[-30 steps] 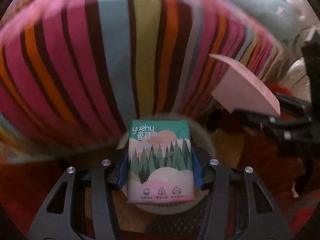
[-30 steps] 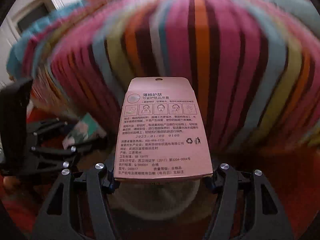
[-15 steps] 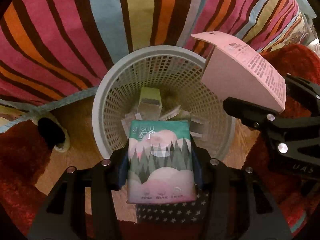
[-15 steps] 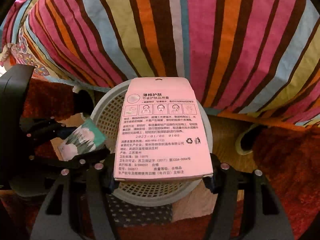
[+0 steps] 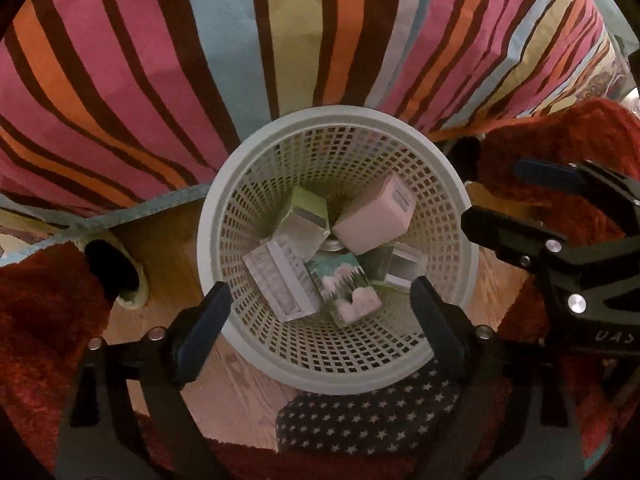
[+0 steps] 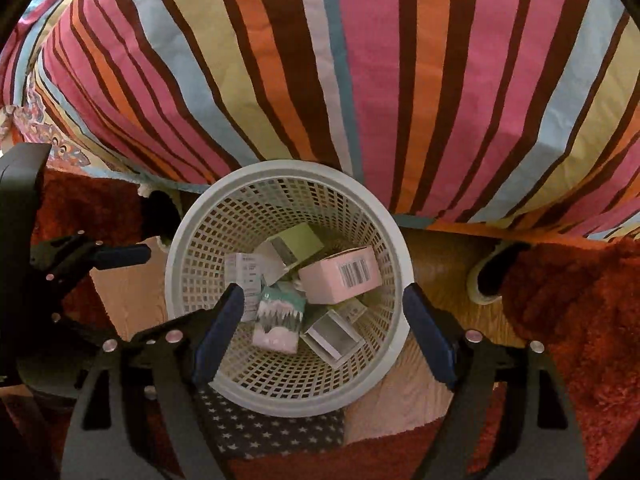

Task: Collect trash
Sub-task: 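Carry both items over the wastebasket and open both grippers to drop them, then move both grippers back over the remaining items on the bed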

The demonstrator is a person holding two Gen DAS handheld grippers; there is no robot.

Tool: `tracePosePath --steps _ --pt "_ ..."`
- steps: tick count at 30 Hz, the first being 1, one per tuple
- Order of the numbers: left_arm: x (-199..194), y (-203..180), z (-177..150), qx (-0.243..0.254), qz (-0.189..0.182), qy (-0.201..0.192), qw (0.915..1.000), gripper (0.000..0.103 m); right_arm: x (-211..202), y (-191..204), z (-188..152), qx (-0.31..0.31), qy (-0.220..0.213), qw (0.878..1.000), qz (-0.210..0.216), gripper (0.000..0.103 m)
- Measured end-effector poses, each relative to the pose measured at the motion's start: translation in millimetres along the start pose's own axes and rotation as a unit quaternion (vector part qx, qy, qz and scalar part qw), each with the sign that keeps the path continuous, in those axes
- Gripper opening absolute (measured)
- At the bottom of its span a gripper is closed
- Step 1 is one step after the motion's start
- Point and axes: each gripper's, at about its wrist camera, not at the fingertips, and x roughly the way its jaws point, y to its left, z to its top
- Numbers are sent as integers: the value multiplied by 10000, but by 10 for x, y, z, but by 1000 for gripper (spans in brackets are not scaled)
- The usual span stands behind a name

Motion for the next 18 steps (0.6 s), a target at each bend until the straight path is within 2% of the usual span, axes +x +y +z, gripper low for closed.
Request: tracePosePath --steps 10,13,18 --pt "-90 71 17 -126 109 -174 9997 89 -88 32 -13 -74 -126 9999 14 77" --pt "-289 176 35 -236 159 -415 9987 89 -224 50 5 -110 -249 9996 83 77" --pt "-858 411 184 -432 -178 -841 9954 89 -729 19 146 -227 -817 9961 256 77"
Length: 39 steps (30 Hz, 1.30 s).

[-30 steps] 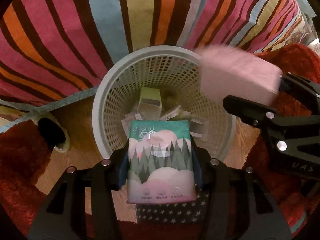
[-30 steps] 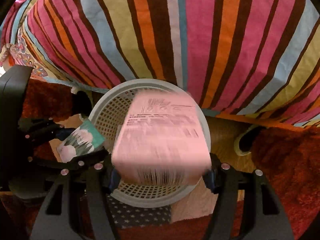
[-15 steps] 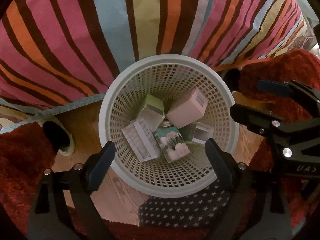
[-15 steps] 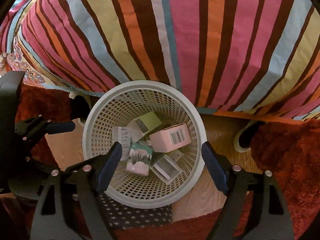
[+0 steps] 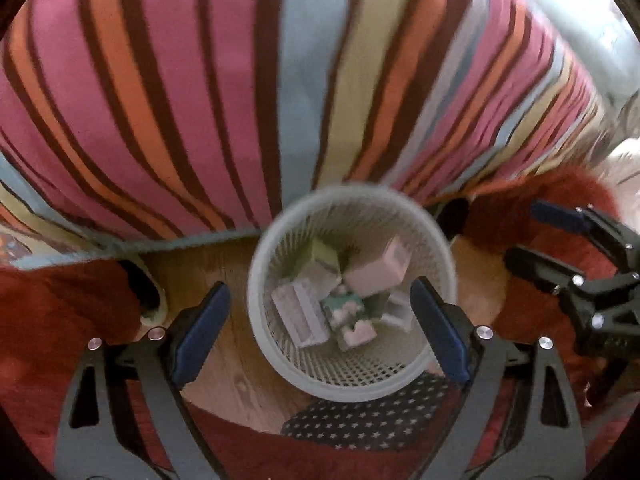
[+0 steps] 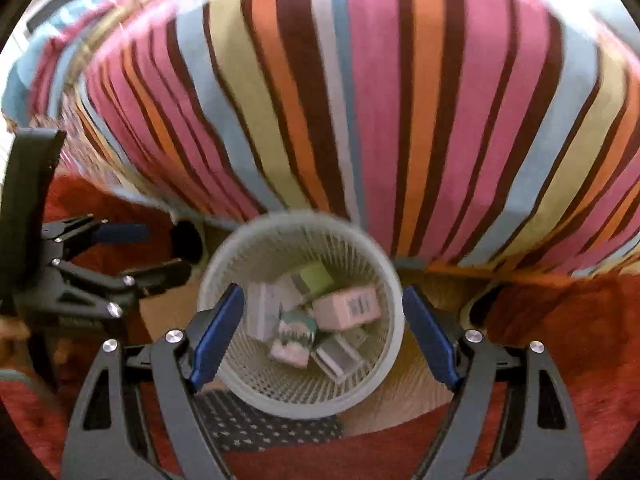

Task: Collect trash
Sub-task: 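Move both grippers back over the remaining items on the bed, then grasp the crumpled white paper with the left gripper while the right gripper grasps the cream plush toy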

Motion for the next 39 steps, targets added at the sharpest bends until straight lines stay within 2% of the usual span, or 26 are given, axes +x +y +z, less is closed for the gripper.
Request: tracePosePath --steps 4,8,9,12,13,17,18,22,25,30,33,37,39 --pt "-541 106 502 163 144 -585 9981 89 -467 -183 446 83 -786 9969 10 78" --pt "-950 171 1263 452 174 -1196 9916 89 -753 -363 1110 95 -1590 9869 -244 78" --pt "-996 192 1455 526 256 -1323 9895 89 -768 -379 1267 90 -1732 9843 -320 78" --pt "-995 324 2238 528 954 -1688 9796 89 -692 -356 1898 69 -2118 9743 -764 89" --pt "-976 375 2415 477 1025 -1724 9785 89 -611 -318 2201 97 -2247 9707 -850 90" --pt "-828 579 3210 256 1043 -1732 9790 89 -262 -249 3082 214 -2381 9643 -1138 90" --pt "-816 612 3340 265 1023 -1749 9789 89 -135 -223 3332 286 -2380 9628 -1244 90" --pt "-733 709 3825 427 1005 -1802 9775 89 258 -195 3960 593 -2186 9651 -1313 90" --pt "-661 746 4104 516 1073 -1852 9755 89 479 -182 4209 665 -2011 9650 -1543 90" --pt "-510 886 4558 421 990 -1811 9776 89 714 -293 4472 858 -1878 9629 -1739 90" --pt "-420 864 4789 480 923 -1798 9782 89 802 -412 4597 745 -1787 9592 -2060 90" --pt "-301 721 5042 680 662 -1850 9782 89 733 -758 4563 738 -1683 9658 -1830 90" --pt "-225 613 5159 775 471 -1859 9784 89 683 -923 4534 709 -1668 9655 -1869 90"
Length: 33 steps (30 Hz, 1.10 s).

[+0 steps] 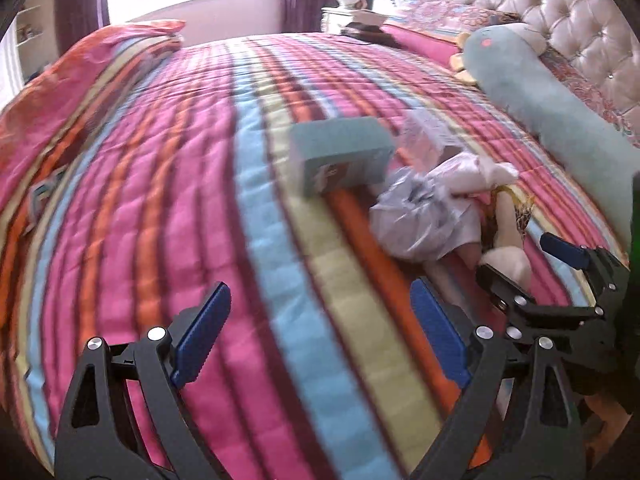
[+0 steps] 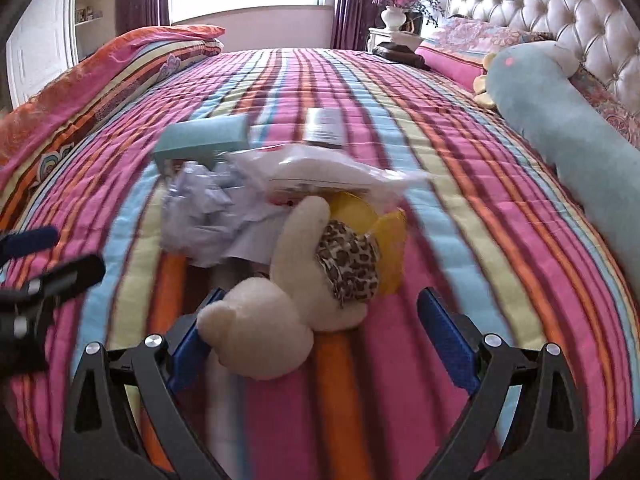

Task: Collect trash
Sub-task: 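Grasp the crumpled white paper with the left gripper while the right gripper grasps the cream plush toy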

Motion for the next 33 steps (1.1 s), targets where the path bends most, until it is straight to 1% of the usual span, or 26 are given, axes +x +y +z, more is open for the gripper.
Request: tracePosePath --steps 2,4,5,6,7,9,10,13,17,22,23,24,25,26,28,29,30,31,32,33 --pt "90 -99 74 56 -103 -8 9999 89 5 -158 -29 -1 105 9999 -67 90" --pt "187 -210 148 120 -138 26 9998 89 39 -317 -44 -26 220 9998 9 90" --pt "237 -275 190 167 -122 44 9998 89 62 -377 -47 -90 272 9995 145 90" --pt "277 -330 222 227 -110 54 9997 89 75 -416 -42 -151 245 9988 394 90" --pt "326 -394 261 302 -76 59 9995 89 82 -407 -43 -221 235 9981 520 90" --pt "413 -524 294 445 -5 93 9990 89 94 -377 -35 -355 199 9975 573 90" --pt "433 -552 291 476 1 109 9988 89 93 -361 -36 -388 136 9969 669 90" --pt "522 -641 309 560 34 153 9983 89 132 -321 -22 -244 129 9956 899 90" --pt "667 -679 358 502 117 286 9983 89 253 -318 3 -29 310 9976 624 90" --pt "882 -673 386 68 92 652 9978 89 294 -420 8 190 347 9965 741 88" --pt "910 -678 381 14 144 674 9976 89 294 -421 6 179 338 9964 757 80" --pt "913 -686 375 -16 187 635 9978 89 285 -412 6 149 314 9964 771 69" --pt "904 -686 360 -82 228 564 9981 89 270 -392 4 90 285 9966 762 68" --pt "905 -683 346 -156 252 547 9981 89 263 -375 -5 39 275 9969 743 65" --pt "901 -696 325 -121 316 497 9982 86 263 -364 -9 1 284 9964 802 62" --pt "882 -696 312 -120 327 458 9983 79 254 -382 -12 33 275 9957 883 61" --pt "859 -682 304 -136 346 414 9984 64 250 -405 -23 57 281 9949 967 58" --pt "822 -655 292 -162 407 370 9984 56 235 -443 -36 59 298 9939 1060 56" --pt "791 -616 288 -224 340 360 9985 56 218 -469 -49 63 310 9935 1098 49" --pt "769 -570 270 -298 228 381 9986 56 197 -504 -67 81 315 9930 1136 46"
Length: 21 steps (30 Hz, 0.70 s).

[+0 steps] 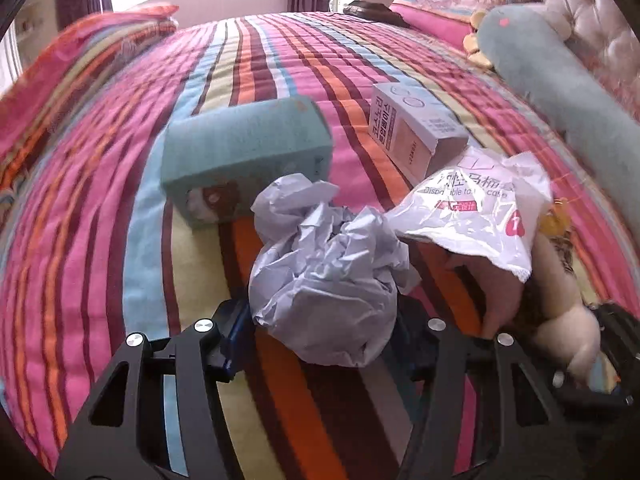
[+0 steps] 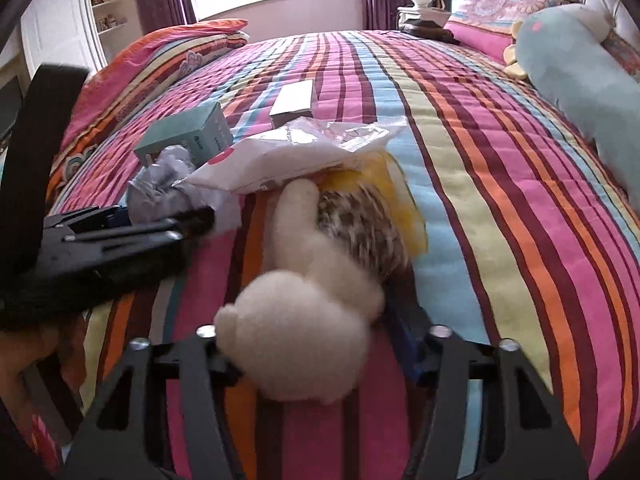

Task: Collect trash
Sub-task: 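Grasp the crumpled white paper with the left gripper while the right gripper grasps the cream plush toy, then carry both items over the wastebasket and open both grippers to drop them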

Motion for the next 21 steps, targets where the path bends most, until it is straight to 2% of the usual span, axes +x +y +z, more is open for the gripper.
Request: tracePosePath --steps 3,6,13,18,21 --pt "-93 94 -113 -80 -68 8 9999 55 -118 -131 -104 189 23 9995 256 40" --pt "-242 127 -293 -12 -50 -36 10000 55 -253 -196 -206 382 -56 9985 383 40" --pt "-932 286 -950 -50 -146 -438 9989 55 -689 -173 -691 512 -290 9973 436 40" --pt "-1535 290 -1503 -38 -331 -786 9964 55 -1165 25 -1000 175 -525 9964 639 40" --pt "-2023 216 -1982 58 -450 -1017 9938 55 -1470 216 -1302 -269 -585 9949 774 40"
